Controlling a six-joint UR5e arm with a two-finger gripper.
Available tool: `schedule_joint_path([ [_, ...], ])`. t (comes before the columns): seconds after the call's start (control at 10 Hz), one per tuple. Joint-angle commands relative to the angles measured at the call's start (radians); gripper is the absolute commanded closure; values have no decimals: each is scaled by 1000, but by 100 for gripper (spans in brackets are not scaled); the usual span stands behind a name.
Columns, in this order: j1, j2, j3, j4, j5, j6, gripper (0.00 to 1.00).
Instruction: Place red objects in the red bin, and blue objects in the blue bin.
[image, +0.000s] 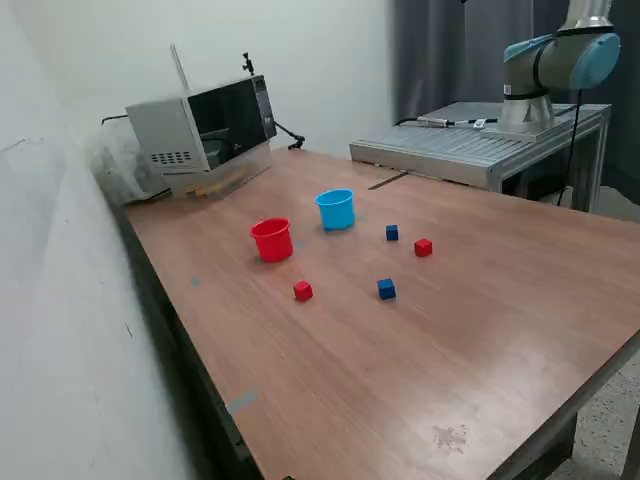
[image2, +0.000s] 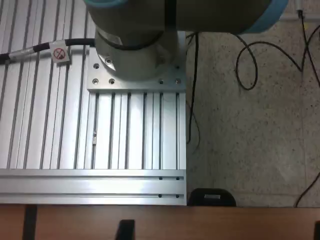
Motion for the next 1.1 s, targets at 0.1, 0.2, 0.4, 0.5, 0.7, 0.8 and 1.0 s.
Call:
schedule_joint_path([
  [0.1, 0, -2, -3, 0, 2, 0, 0],
  [0.2, 0, -2, -5, 0, 2, 0, 0],
  [0.4, 8, -3, -3, -11, 3, 3, 0],
  [0.5, 11, -5, -5, -12, 5, 6, 0],
  [0.7, 12, -5, -9, -14, 6, 0, 0],
  [0.8, 12, -5, -9, -21, 6, 0, 0],
  [1.0, 11, 6, -24, -111, 6, -3, 0],
])
